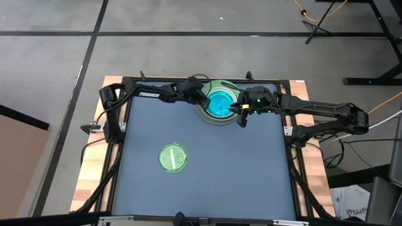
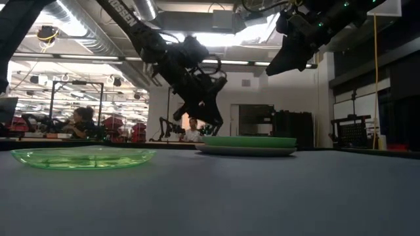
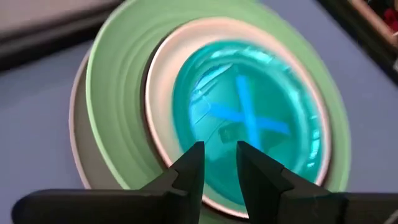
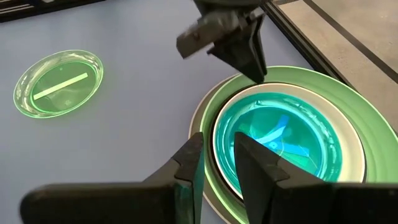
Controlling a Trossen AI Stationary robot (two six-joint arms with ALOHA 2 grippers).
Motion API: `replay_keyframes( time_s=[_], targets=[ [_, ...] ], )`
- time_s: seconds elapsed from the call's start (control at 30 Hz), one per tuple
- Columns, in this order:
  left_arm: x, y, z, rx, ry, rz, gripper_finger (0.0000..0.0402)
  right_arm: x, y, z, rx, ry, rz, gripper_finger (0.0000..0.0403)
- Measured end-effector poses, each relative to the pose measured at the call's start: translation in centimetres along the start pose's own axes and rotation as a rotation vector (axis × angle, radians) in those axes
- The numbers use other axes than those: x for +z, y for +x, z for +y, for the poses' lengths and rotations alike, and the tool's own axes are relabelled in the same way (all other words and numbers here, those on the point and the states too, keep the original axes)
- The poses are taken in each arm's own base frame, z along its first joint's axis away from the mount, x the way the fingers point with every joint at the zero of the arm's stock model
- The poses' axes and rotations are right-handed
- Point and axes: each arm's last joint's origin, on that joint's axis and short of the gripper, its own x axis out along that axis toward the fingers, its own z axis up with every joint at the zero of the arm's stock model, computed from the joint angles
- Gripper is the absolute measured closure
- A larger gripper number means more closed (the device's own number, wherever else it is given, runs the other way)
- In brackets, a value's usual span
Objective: Stack plastic plates
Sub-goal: Stack the small green plate on the small blue plate
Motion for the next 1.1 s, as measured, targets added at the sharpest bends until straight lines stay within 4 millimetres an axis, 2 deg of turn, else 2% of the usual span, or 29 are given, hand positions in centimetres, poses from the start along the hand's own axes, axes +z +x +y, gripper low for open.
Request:
replay_keyframes(
  time_s=[0.4, 0.67, 0.97, 1.1],
  targets=[
    [1.3, -4.1, -1.5, -0.024, 0.112, -0.008, 0.0315, 0.0, 0.0, 0.0, -0.001, 0.0, 0.0, 0.0324],
    [1.0, -7.4, -3.2, -0.048, 0.269, 0.039, 0.0315, 0.0, 0.0, 0.0, -0.003, 0.0, -0.002, 0.0324],
    [0.2, -11.6, -5.4, -0.164, 0.445, 0.096, 0.0315, 0.0, 0.0, 0.0, 0.001, 0.0, -0.001, 0.0324],
    [-0.5, -13.4, -5.6, -0.164, 0.495, 0.15, 0.0315, 0.0, 0.0, 0.0, 0.001, 0.0, 0.0, 0.0324]
  ],
)
